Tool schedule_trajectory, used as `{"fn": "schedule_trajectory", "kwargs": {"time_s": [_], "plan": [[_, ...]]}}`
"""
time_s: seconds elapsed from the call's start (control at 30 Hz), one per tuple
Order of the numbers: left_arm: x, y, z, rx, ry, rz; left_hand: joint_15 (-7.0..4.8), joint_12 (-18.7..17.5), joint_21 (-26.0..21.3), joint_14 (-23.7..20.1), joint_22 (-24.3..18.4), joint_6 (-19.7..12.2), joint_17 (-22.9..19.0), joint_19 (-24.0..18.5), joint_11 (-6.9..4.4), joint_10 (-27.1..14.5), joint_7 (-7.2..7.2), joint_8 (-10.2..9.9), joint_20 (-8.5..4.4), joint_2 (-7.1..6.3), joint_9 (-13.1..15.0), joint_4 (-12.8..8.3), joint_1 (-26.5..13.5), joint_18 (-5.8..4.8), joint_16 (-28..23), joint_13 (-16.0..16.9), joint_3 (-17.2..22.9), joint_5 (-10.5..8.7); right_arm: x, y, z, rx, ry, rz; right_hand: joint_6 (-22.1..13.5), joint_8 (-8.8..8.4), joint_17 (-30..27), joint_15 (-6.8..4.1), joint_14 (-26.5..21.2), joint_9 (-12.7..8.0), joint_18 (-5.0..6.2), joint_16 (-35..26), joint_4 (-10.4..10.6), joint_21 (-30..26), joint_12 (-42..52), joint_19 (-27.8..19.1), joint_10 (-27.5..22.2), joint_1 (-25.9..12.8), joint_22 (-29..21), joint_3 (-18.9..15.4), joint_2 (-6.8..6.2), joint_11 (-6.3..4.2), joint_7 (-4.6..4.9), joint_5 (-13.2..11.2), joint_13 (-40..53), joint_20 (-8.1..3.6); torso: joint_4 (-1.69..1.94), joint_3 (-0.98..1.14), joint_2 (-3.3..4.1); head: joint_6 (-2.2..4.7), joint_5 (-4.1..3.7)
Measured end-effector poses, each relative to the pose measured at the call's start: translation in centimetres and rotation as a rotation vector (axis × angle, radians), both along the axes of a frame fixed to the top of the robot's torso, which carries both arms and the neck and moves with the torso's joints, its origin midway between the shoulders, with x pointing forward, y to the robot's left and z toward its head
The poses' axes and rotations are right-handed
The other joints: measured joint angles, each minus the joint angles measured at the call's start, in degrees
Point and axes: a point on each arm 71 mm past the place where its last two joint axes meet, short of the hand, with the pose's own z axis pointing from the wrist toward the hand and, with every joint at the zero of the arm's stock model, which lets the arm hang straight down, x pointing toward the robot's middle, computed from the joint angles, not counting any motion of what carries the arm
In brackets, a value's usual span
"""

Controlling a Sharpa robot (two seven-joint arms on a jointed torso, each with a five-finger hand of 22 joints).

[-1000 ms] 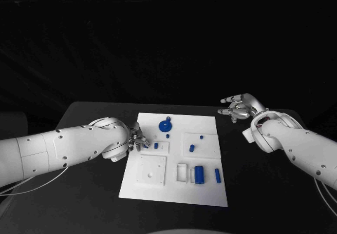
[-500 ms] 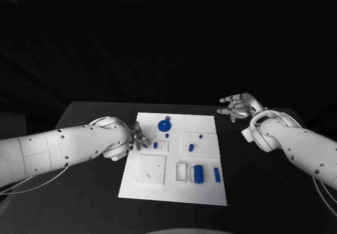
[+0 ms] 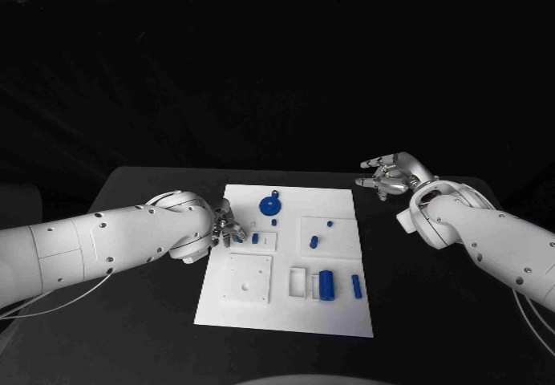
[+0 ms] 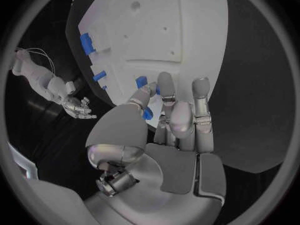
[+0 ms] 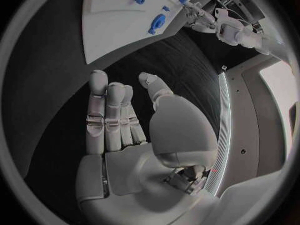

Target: Assemble the parts on the task board

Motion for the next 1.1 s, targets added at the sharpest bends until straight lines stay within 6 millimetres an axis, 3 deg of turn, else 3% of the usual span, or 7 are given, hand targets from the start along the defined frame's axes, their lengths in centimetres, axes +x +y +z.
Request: {"fn": "schedule_trajectory", "kwargs": {"time_s": [0.13,0.43,0.87,1.03,1.1], "plan": [[0.00,-0.02,0.01,0.004,-0.001,-0.004,0.00,0.0,0.0,0.0,0.0,0.2,0.0,0.0,0.00,0.0,0.18,-0.3,0.00,-0.24,-0.5,1.0,0.2,0.00,0.0,-0.1,-0.6,-0.24,-0.02,-0.01,-0.06,0.000,0.001,0.000,0.0,0.00,0.0,0.00,0.0,0.0,0.00,0.0,0.0,0.0,0.0,0.0,0.0,0.0,0.0,0.0,0.00,0.00,0.00,0.0,0.0,0.00,0.01,-0.03,0.01,-0.08,-0.01],[-0.08,-0.02,-0.15,0.010,0.002,-0.010,0.00,0.0,0.0,0.0,0.0,1.4,0.0,0.0,0.38,0.4,-0.67,-0.6,0.00,-2.46,-0.5,4.4,-0.1,0.02,0.0,-0.1,-1.7,-0.50,-0.03,-0.02,-0.10,0.000,0.002,0.000,0.0,0.00,0.0,0.00,0.0,0.0,0.00,0.0,0.0,0.0,0.0,0.0,0.0,0.0,0.0,0.0,0.00,0.00,0.00,0.0,0.0,0.00,0.03,-0.06,0.00,-0.14,-0.01],[-0.07,0.00,-0.14,0.013,0.001,-0.013,0.00,0.0,0.0,0.0,0.0,1.6,0.0,0.2,0.38,0.4,-0.84,-0.8,0.20,-3.10,-0.4,5.8,0.4,0.01,0.0,-0.1,-2.0,-0.88,-0.03,-0.03,-0.12,0.000,0.003,0.000,0.0,0.00,0.0,0.00,0.0,0.0,-0.01,0.0,0.0,0.0,0.0,0.0,0.0,0.0,0.0,0.0,0.00,0.00,0.00,0.0,0.0,0.00,0.00,-0.05,-0.01,-0.15,-0.01],[-0.08,0.10,-0.27,0.016,0.002,-0.012,0.00,0.0,0.0,0.0,0.0,2.8,-0.1,0.2,0.38,0.4,-2.06,-0.9,0.20,-4.00,-0.5,7.1,0.6,0.01,0.0,-0.2,-2.2,-0.90,-0.04,-0.04,-0.12,-0.001,0.003,0.000,0.0,0.00,0.0,0.00,0.0,0.0,-0.01,0.0,0.0,0.0,0.0,0.0,0.0,0.0,0.0,0.0,0.00,0.00,0.00,0.0,0.0,0.00,0.00,-0.05,-0.01,-0.12,0.01],[-0.16,0.15,-0.47,0.019,0.007,-0.012,0.01,0.0,0.0,0.0,0.0,6.0,-0.2,0.2,0.21,0.5,-4.63,-1.5,0.20,-4.40,-2.5,7.5,0.1,0.01,0.0,-0.2,-2.6,-1.15,-0.04,-0.05,-0.12,-0.001,0.003,0.000,0.0,0.00,0.0,0.00,0.0,0.0,0.00,0.0,0.0,0.0,0.0,0.0,0.0,0.0,0.0,0.0,0.00,0.00,0.00,0.0,0.0,0.00,0.00,-0.05,0.00,-0.10,0.01]]}}
